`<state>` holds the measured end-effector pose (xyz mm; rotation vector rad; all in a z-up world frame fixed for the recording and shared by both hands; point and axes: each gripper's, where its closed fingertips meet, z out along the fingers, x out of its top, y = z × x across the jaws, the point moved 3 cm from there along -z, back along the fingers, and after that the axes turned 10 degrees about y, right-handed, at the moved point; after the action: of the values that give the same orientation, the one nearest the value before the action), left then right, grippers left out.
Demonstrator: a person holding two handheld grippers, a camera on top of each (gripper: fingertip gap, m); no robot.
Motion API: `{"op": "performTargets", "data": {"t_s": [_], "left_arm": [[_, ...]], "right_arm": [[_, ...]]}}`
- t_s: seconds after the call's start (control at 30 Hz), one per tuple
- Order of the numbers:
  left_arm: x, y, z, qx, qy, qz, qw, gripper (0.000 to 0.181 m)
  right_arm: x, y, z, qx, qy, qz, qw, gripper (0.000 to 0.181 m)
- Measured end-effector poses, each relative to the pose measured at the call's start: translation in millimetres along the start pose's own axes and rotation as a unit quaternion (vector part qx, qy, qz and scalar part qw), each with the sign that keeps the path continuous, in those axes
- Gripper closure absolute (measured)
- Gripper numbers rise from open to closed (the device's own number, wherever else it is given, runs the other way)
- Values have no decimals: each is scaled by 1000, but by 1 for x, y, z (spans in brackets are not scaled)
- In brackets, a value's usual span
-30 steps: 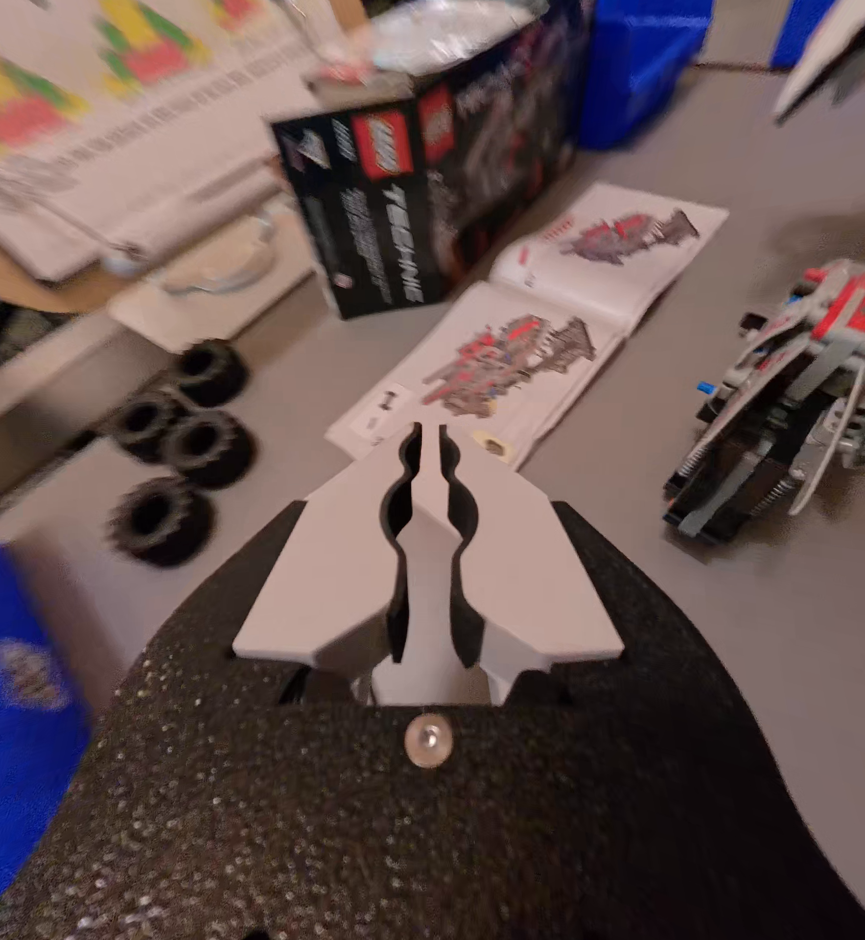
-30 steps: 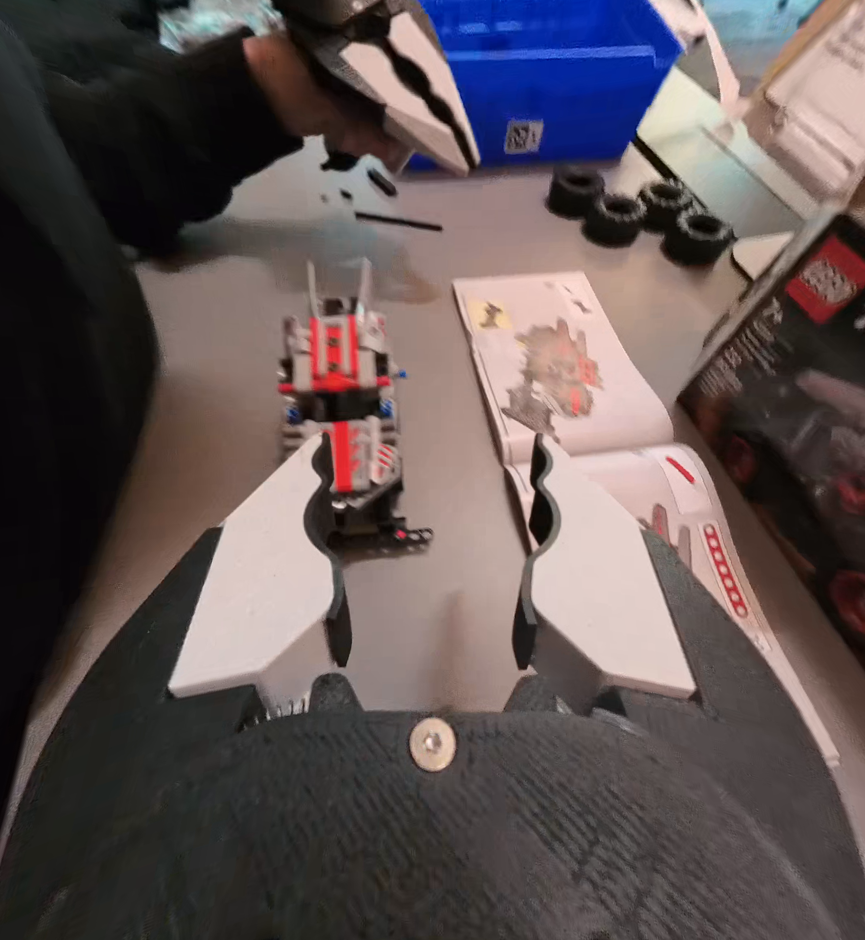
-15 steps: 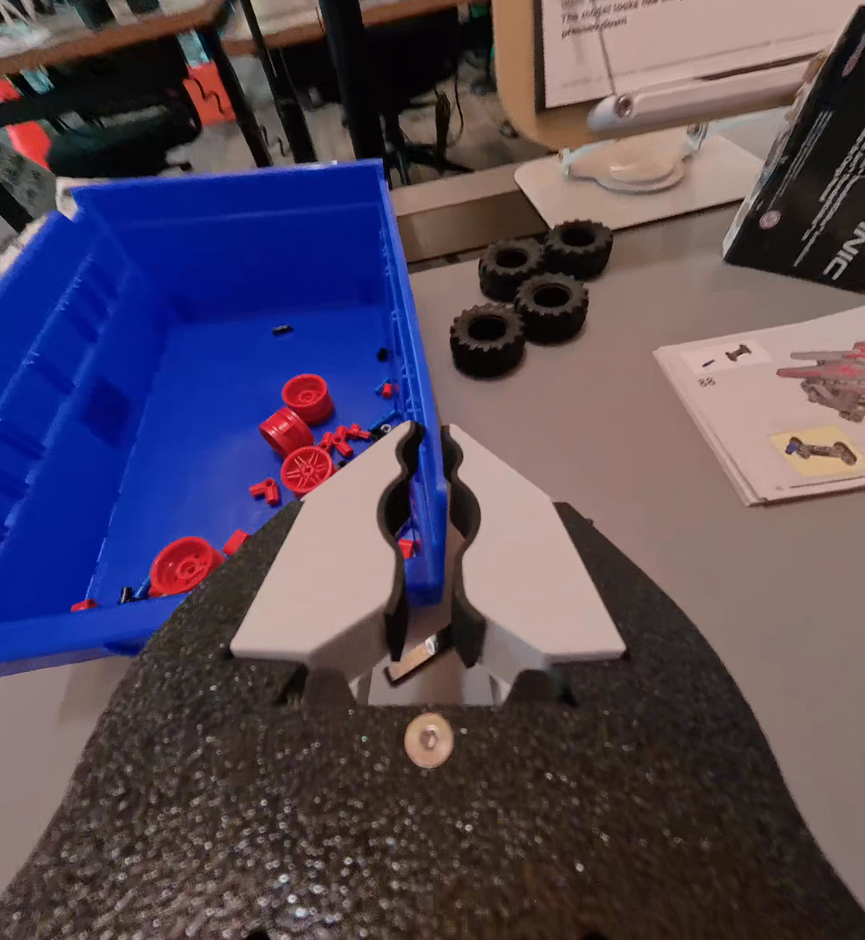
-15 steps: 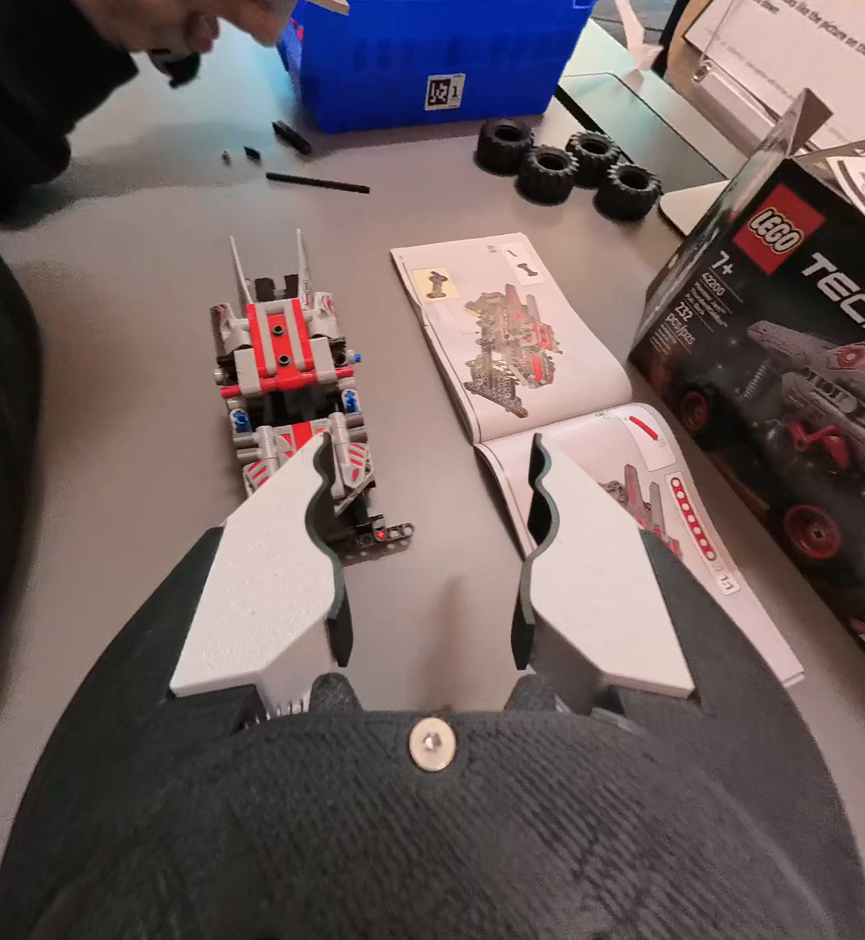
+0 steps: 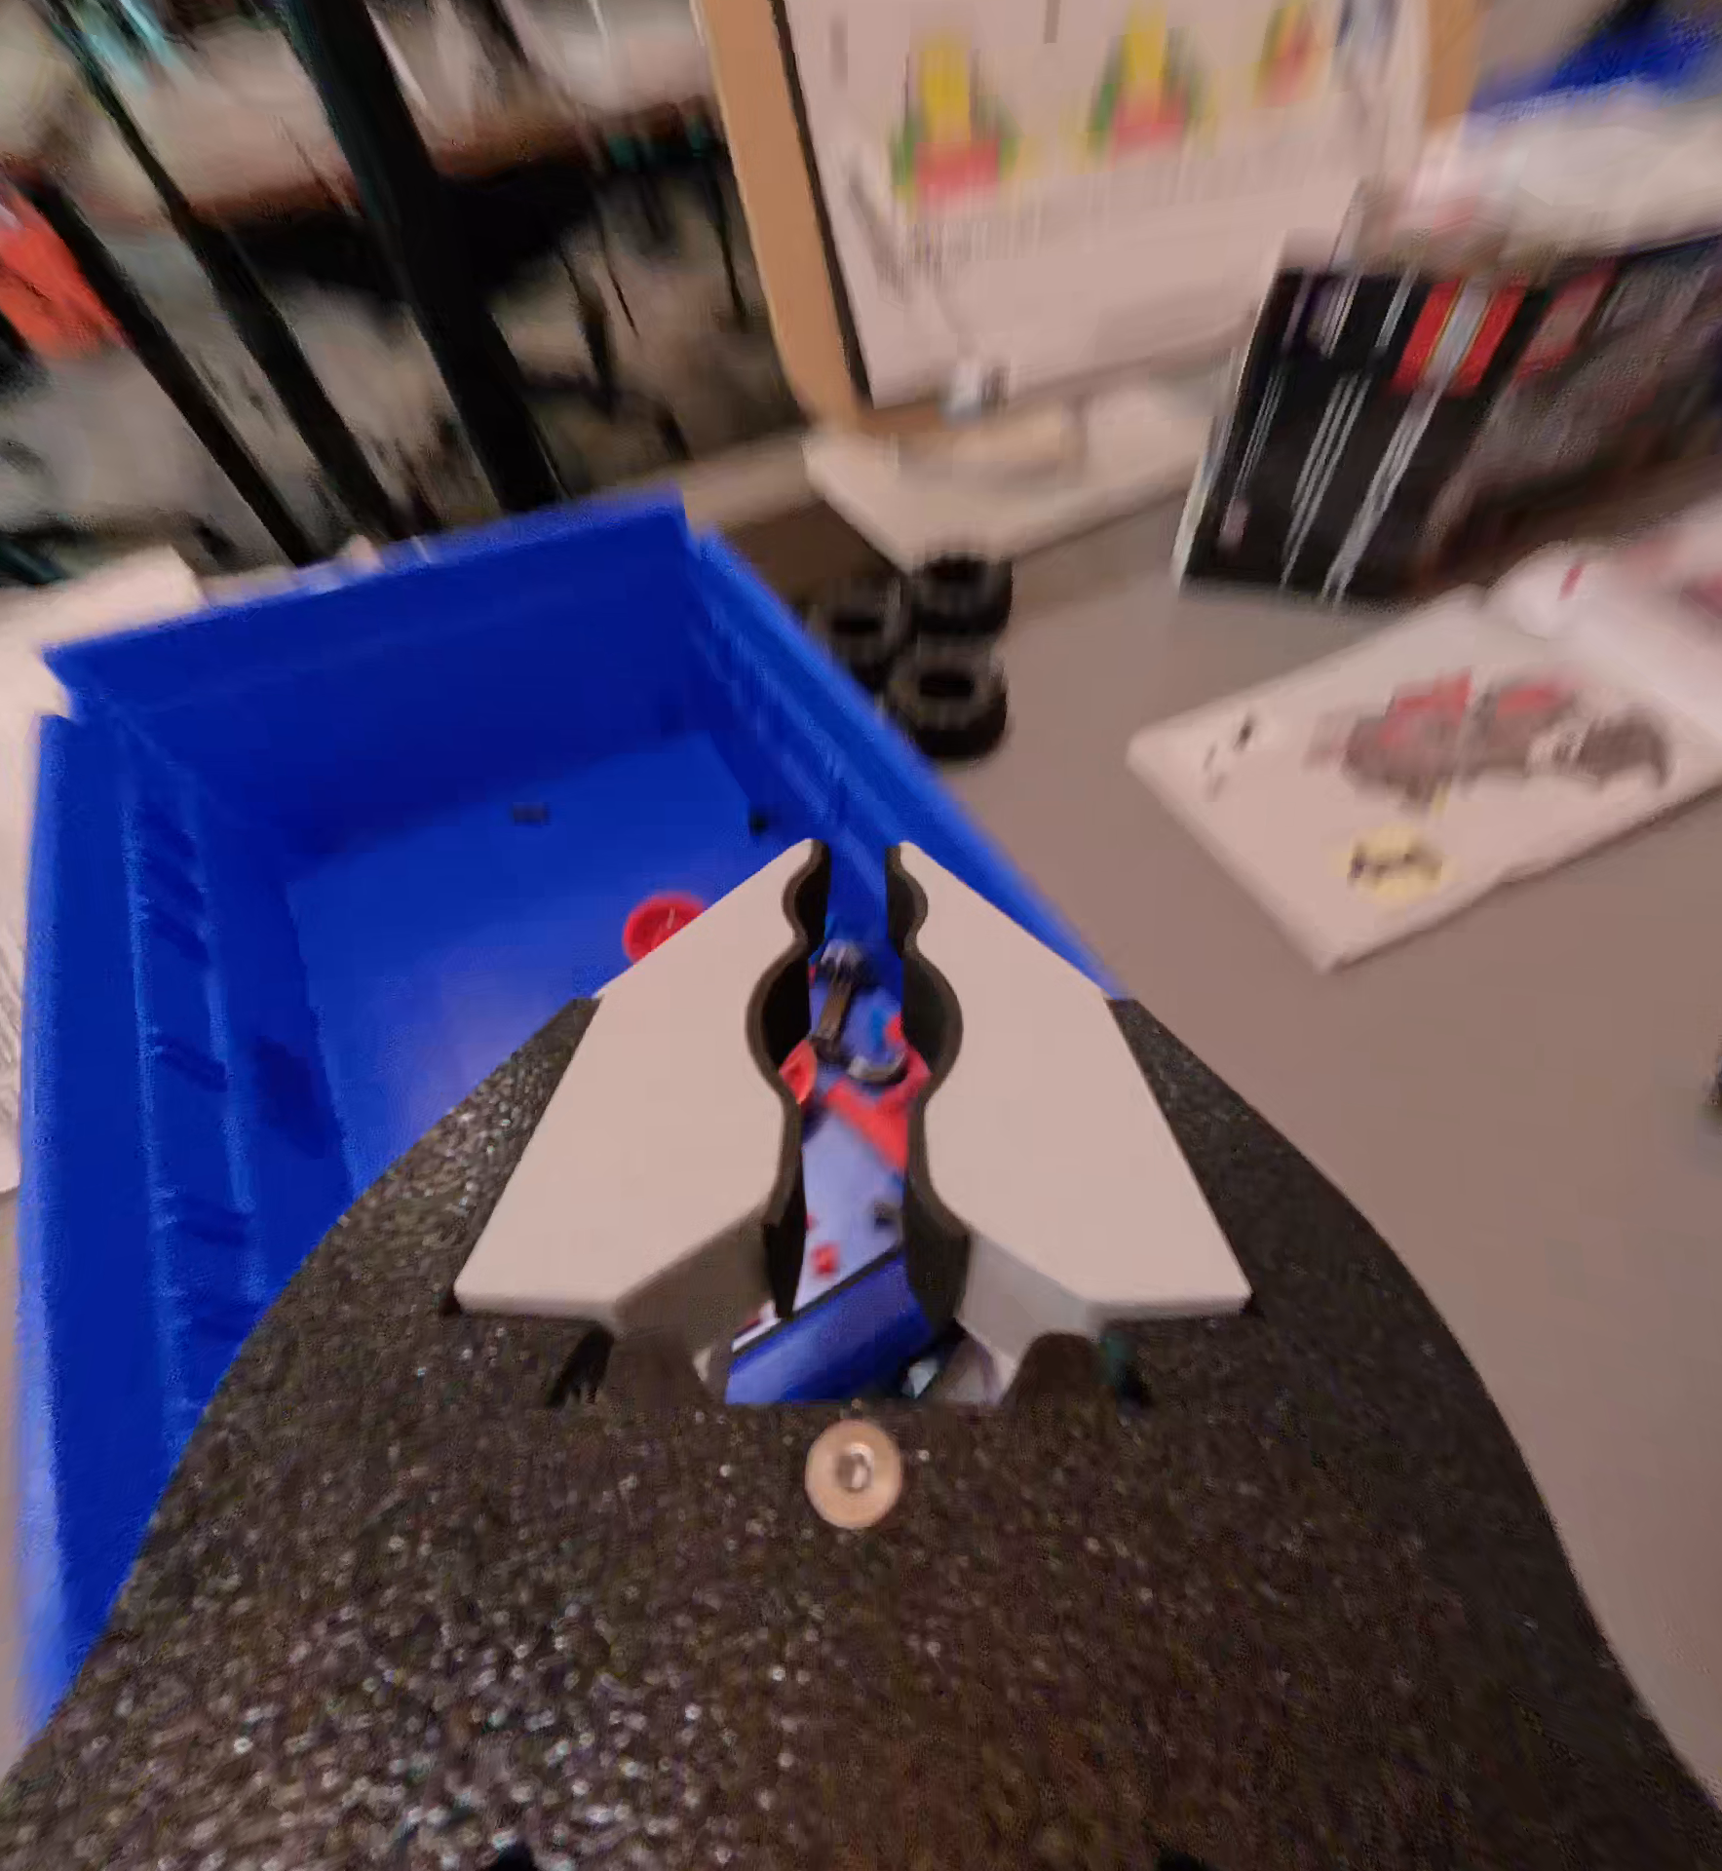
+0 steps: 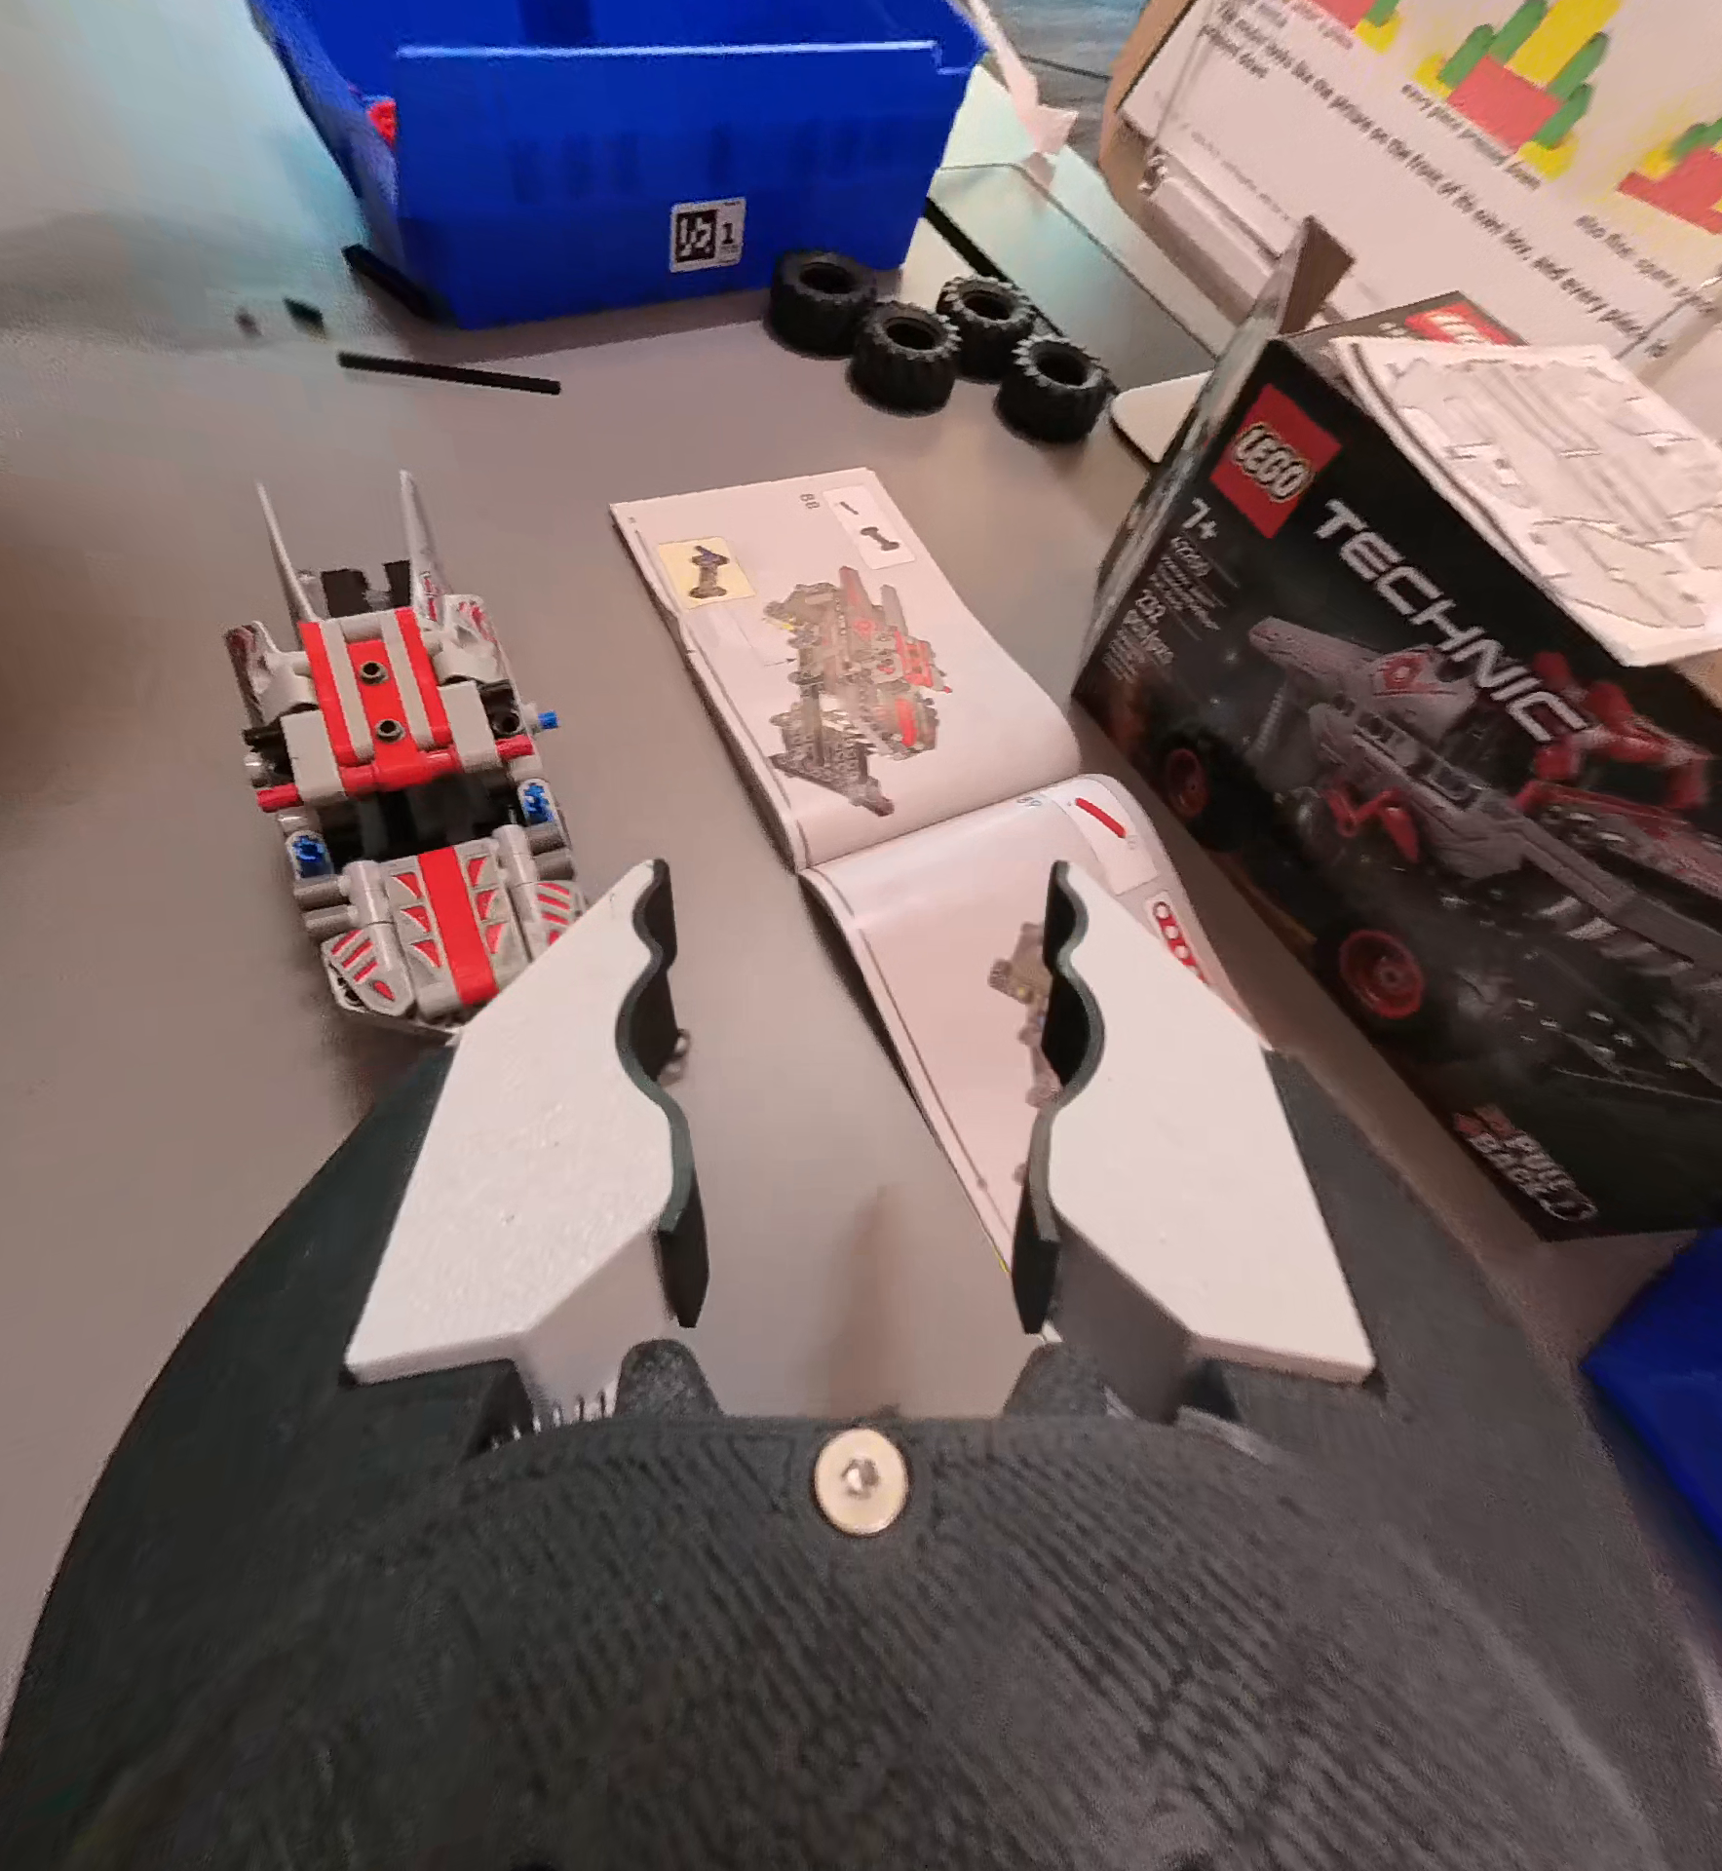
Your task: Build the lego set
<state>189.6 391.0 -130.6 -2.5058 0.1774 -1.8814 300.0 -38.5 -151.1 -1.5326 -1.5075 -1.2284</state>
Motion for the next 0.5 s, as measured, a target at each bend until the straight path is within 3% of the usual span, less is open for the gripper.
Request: {"op": "performTargets", "data": {"t_s": [0.07, 0.2, 0.43, 0.5], "left_arm": [[-22, -19, 21, -51, -118, 19, 991, 170], [-55, -7, 61, -151, -226, 28, 962, 163], [-98, -12, 80, -121, -350, 73, 926, 157], [-101, -15, 82, -99, -354, 78, 927, 162]], "right_arm": [[3, 5, -3, -12, 16, 0, 1000, 108], [2, 6, -5, -21, 38, 4, 999, 109], [-17, 0, -17, -5, 25, 29, 999, 108], [-21, -10, -17, 26, 18, 43, 999, 106]]}}
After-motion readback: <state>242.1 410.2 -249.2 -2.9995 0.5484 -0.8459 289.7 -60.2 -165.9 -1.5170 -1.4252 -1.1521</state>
